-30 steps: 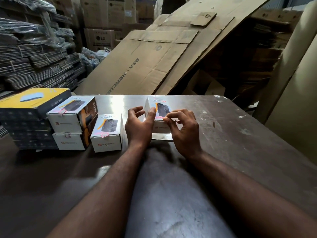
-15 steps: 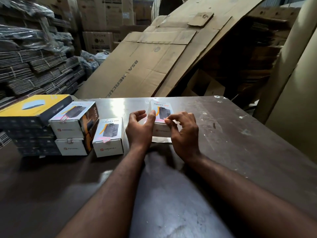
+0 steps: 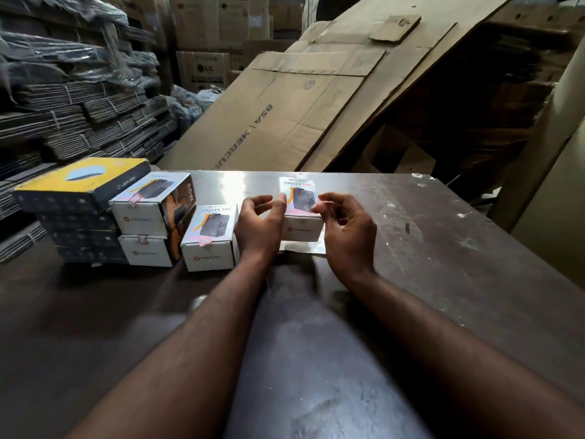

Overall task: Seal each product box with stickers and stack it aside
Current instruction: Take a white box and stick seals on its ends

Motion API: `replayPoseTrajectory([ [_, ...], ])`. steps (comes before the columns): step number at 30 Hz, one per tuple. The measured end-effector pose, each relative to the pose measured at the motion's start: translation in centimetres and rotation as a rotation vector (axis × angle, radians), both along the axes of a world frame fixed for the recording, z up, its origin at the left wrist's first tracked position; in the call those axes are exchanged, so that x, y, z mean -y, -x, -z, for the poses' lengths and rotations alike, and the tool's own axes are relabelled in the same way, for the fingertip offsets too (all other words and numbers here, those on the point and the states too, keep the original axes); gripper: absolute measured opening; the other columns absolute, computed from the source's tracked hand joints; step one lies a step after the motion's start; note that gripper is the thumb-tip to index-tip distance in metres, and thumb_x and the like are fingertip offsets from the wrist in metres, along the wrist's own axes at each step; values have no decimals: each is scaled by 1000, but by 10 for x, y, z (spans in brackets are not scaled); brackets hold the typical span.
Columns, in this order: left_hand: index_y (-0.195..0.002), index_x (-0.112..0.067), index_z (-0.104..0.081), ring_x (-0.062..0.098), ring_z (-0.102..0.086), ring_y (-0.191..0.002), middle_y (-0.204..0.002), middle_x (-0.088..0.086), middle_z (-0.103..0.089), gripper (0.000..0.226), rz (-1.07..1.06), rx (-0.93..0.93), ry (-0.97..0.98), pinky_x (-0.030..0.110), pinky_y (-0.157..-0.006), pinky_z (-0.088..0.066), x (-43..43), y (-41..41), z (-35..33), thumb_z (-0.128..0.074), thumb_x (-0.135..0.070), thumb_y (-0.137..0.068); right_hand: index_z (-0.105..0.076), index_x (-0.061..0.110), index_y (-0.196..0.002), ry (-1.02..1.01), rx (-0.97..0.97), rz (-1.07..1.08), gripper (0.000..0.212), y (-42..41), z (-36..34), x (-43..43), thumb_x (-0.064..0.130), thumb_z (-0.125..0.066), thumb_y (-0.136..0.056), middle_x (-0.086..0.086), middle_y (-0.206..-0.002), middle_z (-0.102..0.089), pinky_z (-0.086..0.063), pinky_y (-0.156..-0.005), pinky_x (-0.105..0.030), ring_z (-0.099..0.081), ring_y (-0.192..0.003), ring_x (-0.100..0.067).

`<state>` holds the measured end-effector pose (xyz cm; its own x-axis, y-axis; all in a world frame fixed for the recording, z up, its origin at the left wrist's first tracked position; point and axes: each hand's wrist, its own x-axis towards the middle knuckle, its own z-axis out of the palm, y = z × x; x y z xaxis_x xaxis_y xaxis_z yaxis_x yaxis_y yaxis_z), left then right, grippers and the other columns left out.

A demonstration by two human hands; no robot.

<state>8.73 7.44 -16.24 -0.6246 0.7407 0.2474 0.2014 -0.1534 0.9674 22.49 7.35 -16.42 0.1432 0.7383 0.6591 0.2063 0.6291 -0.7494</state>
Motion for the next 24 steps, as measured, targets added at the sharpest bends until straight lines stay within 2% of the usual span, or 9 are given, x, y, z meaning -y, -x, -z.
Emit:
replayPoseTrajectory([
  [3,-104,-22,-67,13,-68,-102,-91,-17,-67,32,3,18,-7,41,-99,-52,2,1,0,-72,-49,-86,-76,22,-102,37,47,3,16,1,3,-6,14,-74,-89,5,-96,-75,-48,-72,-17,-67,-79,-4],
  [6,-102,-23,-65,15,-69,-99,-93,-14,-69,37,8,48,-32,45,-96,-55,2,3,-1,-71,-52,-80,-73,26,-109,42,94,-29,27,3,2,-3,17,-77,-84,8,-98,-74,-51,-70,-22,-66,-78,-13],
  [9,-99,-24,-65,16,-70,-97,-93,-13,-70,44,18,88,-44,47,-94,-56,2,2,-4,-68,-59,-71,-71,28,-108,71,35,-79,18,2,-5,2,26,-72,-90,5,-93,-75,-54,-70,-26,-71,-82,-10],
  [11,-98,-27,-64,15,-70,-97,-93,-14,-70,46,31,91,-39,48,-92,-57,1,3,-4,-68,-61,-69,-70,27,-100,117,-34,-136,9,1,-11,1,20,-69,-94,2,-89,-76,-56,-70,-29,-74,-80,-7],
  [13,-99,-29,-63,14,-70,-97,-94,-16,-69,50,48,94,-26,51,-91,-57,1,6,-3,-68,-66,-65,-70,24,-93,193,-74,-246,13,-3,-17,-2,11,-70,-93,-5,-88,-77,-59,-77,-32,-76,-82,-13],
  [17,-98,-32,-62,16,-72,-95,-97,-15,-71,59,76,143,9,54,-89,-58,-1,13,-2,-69,-73,-57,-72,11,-93,345,16,-450,7,-10,-24,-8,7,-75,-88,-12,-89,-78,-58,-87,-31,-74,-86,-16],
  [20,-102,-29,-63,15,-72,-95,-95,-15,-71,59,66,164,1,53,-89,-58,-1,13,-5,-70,-70,-60,-73,11,-88,385,39,-514,7,-9,-30,-10,5,-77,-86,-19,-92,-77,-56,-95,-44,-73,-90,-27],
  [22,-105,-27,-63,14,-71,-95,-94,-16,-70,56,52,167,-3,52,-90,-58,-1,14,-8,-72,-66,-66,-73,11,-85,399,25,-547,9,-7,-37,-9,3,-75,-86,-19,-91,-75,-54,-94,-44,-69,-87,-25],
  [24,-110,-20,-63,16,-70,-97,-94,-15,-68,46,41,190,-16,50,-93,-56,-3,15,-9,-76,-52,-80,-74,15,-82,391,60,-543,10,-6,-43,-10,5,-76,-86,-12,-86,-74,-53,-86,-40,-64,-83,-21],
])
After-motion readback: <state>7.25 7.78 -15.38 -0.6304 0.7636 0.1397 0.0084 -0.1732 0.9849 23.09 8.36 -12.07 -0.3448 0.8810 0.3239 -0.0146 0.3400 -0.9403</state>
